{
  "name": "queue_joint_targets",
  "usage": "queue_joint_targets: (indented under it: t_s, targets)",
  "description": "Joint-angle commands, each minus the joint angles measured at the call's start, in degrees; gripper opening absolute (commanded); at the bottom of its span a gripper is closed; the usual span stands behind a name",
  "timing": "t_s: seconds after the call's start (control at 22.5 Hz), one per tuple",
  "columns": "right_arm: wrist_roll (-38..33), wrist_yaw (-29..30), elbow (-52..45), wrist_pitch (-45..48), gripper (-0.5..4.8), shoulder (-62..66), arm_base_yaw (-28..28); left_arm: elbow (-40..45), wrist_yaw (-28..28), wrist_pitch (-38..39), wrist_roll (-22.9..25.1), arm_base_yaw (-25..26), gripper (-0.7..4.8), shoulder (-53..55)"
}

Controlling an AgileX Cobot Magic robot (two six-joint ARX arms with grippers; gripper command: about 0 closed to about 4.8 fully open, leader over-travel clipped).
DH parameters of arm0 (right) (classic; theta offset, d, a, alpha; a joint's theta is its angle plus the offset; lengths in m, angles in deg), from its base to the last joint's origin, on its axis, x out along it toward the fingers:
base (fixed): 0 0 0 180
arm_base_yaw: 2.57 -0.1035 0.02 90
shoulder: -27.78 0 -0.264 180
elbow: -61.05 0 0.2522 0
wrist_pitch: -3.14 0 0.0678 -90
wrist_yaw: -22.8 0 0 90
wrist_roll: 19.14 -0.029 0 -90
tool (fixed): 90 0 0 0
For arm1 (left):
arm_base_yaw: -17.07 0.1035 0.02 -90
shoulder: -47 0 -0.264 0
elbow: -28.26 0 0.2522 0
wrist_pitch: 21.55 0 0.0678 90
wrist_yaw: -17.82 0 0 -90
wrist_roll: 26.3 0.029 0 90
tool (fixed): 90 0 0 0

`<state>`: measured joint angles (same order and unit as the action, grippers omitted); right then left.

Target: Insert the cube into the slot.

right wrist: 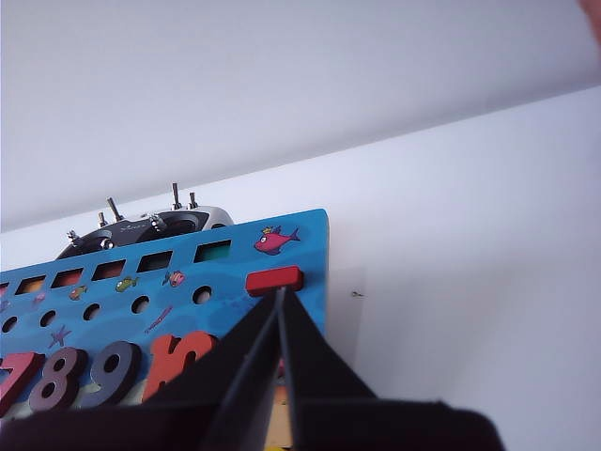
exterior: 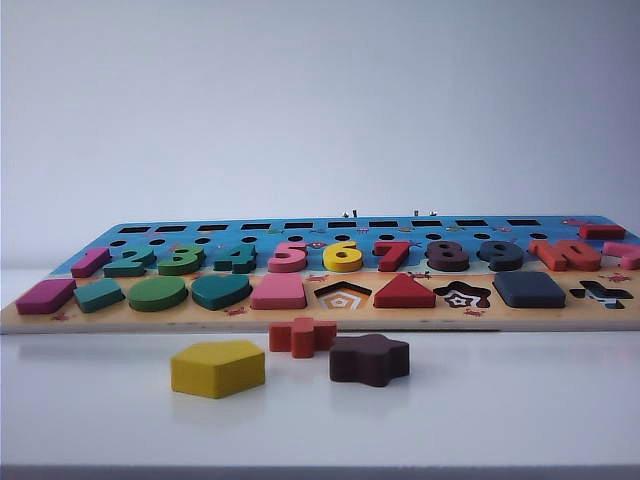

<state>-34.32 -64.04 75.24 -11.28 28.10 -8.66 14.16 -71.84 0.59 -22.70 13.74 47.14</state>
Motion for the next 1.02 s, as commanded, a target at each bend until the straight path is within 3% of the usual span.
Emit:
queue_joint_targets:
  t_s: [0.04,1.02]
  targets:
    - [0.22,-0.2,0.0,0.55,-0.04,-0.17,-0.09,0.07,0.13,-0.85,0.0,-0.02,0.07,-0.04]
    - [0.22,-0.2,0.0,0.55,-0.04,-0.15,-1.79,0.04,0.13,-0.85,-0.09,0.0,0.07,-0.04]
